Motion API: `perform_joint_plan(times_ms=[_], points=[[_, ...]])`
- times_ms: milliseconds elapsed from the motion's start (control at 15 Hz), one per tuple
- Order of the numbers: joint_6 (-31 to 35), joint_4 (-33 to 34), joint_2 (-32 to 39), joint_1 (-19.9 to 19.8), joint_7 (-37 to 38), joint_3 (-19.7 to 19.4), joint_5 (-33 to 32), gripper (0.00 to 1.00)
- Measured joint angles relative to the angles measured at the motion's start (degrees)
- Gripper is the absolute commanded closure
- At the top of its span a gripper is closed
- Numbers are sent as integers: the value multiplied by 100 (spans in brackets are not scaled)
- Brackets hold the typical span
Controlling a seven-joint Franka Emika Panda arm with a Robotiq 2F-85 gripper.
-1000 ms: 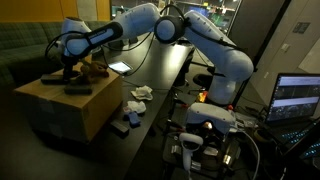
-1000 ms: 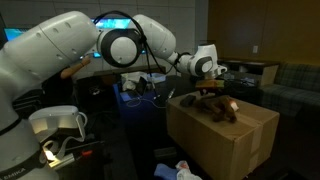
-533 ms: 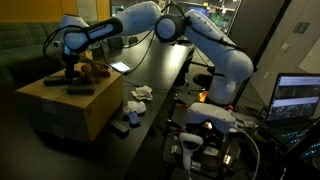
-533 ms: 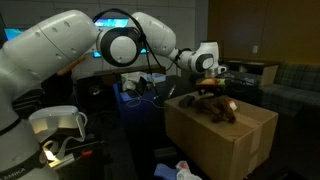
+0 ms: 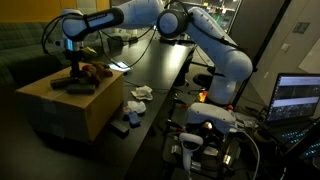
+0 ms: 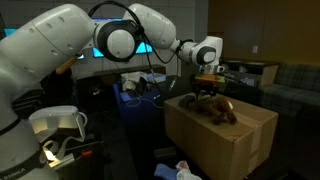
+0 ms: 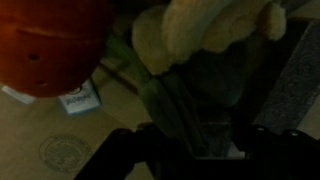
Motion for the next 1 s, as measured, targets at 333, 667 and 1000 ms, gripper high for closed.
perform_joint_plan(times_ms=[333,667,1000], points=[[-405,2,-215,-71,-217,21,322,61],[-961,81,-510,-302,-367,226,1068,61],[-2133,384,-597,-637,-356,353,1990,61]])
